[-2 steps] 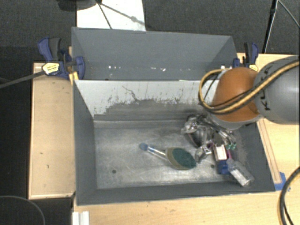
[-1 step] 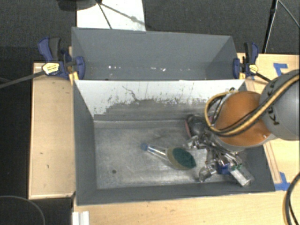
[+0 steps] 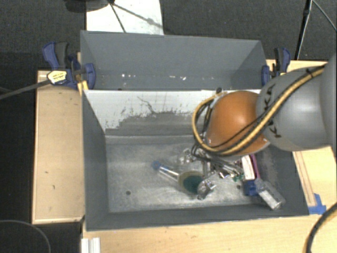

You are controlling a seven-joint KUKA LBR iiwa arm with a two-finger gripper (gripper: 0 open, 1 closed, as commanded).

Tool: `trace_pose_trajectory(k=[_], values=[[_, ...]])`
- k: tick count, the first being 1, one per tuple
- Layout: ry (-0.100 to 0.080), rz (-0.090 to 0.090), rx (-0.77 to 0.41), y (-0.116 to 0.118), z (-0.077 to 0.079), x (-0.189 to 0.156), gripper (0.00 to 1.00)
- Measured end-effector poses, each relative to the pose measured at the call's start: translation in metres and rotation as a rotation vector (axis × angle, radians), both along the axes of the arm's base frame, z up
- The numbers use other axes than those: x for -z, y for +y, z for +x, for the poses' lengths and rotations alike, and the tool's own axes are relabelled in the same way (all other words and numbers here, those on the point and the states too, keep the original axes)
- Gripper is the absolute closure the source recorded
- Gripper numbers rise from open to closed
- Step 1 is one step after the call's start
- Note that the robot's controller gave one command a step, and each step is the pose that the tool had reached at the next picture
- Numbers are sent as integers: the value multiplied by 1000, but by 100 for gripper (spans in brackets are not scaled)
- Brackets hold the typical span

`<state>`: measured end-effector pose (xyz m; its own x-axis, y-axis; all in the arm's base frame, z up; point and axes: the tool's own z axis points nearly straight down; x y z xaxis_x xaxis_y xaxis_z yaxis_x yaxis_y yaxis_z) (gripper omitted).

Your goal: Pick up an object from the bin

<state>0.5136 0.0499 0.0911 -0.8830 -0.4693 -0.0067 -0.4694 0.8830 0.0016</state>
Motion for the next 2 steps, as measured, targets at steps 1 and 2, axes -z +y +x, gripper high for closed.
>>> trace_pose_trajectory(k=[1,2], values=[[1,-3,5,-3,0,0,100],[-5,-3,-37,2,-4,-126,100]])
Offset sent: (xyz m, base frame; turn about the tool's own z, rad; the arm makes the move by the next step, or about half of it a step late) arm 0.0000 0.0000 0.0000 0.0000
